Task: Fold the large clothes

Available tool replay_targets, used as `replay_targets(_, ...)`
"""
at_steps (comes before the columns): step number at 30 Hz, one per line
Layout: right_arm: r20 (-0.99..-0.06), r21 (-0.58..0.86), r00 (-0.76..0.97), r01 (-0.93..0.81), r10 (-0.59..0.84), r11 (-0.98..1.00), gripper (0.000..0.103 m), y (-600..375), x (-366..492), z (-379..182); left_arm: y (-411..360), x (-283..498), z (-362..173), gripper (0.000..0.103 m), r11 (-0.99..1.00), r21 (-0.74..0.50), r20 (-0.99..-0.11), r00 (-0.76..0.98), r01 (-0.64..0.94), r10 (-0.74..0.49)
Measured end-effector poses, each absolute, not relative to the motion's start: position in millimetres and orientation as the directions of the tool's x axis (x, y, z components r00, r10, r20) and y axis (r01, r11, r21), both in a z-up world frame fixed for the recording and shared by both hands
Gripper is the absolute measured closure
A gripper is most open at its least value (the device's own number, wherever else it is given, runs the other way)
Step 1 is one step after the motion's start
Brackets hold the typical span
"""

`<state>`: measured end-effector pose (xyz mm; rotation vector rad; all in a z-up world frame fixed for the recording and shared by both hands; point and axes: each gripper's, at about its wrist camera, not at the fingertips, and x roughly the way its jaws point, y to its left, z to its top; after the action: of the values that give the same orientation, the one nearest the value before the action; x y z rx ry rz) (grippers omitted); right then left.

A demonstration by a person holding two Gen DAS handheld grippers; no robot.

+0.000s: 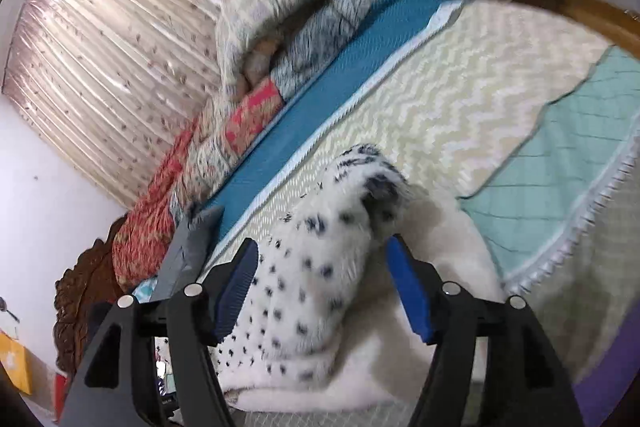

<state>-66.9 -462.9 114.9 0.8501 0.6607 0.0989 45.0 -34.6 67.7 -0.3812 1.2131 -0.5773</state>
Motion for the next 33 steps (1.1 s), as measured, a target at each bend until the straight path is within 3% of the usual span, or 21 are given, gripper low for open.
replay_targets(1,-0.509,0.724,0.795,0.186,0.332,0.665,0.008,-465,-63,115,-34,45,70,0.096,0.796,-0.567,-0.760,0.238,0.210,-0.604)
replay_targets(5,-0.410,0.738,0.859,0.115,0.306,0.665,0.008,-460,-107,144,-24,43,85,0.096,0.765,-0.609,-0.721,0.256,0.209,-0.644)
replay_targets(8,-0.423,0.694,0.864,0.115,0.273,0.711,0.008,-454,-136,151,-14,40,100,0.096,0.736,-0.638,-0.685,0.271,0.226,-0.676)
replay_targets(12,-0.549,0.681,0.800,0.260,0.242,0.685,0.008,-461,-151,95,-6,35,86,0.096,0.725,-0.661,-0.686,0.235,0.194,-0.689)
replay_targets(15,-0.616,0.673,0.755,0.356,0.225,0.649,0.008,-472,-141,40,-13,34,39,0.096,0.740,-0.664,-0.728,0.136,0.106,-0.672)
replay_targets(18,-0.572,0.752,0.775,0.364,0.268,0.550,0.009,-477,-134,13,-14,28,8,0.094,0.750,-0.660,-0.743,0.114,0.046,-0.660)
replay_targets(25,-0.622,0.662,0.748,0.346,0.230,0.665,0.010,-466,-135,30,-8,3,78,0.091,0.767,-0.586,-0.745,0.201,0.261,-0.637)
replay_targets(29,-0.623,0.650,0.750,0.339,0.222,0.680,0.010,-464,-134,30,0,-16,149,0.091,0.672,-0.578,-0.626,0.276,0.463,-0.730)
replay_targets(33,-0.625,0.649,0.749,0.344,0.219,0.679,0.010,-462,-135,29,-1,-4,195,0.091,0.650,-0.518,-0.534,0.384,0.556,-0.753)
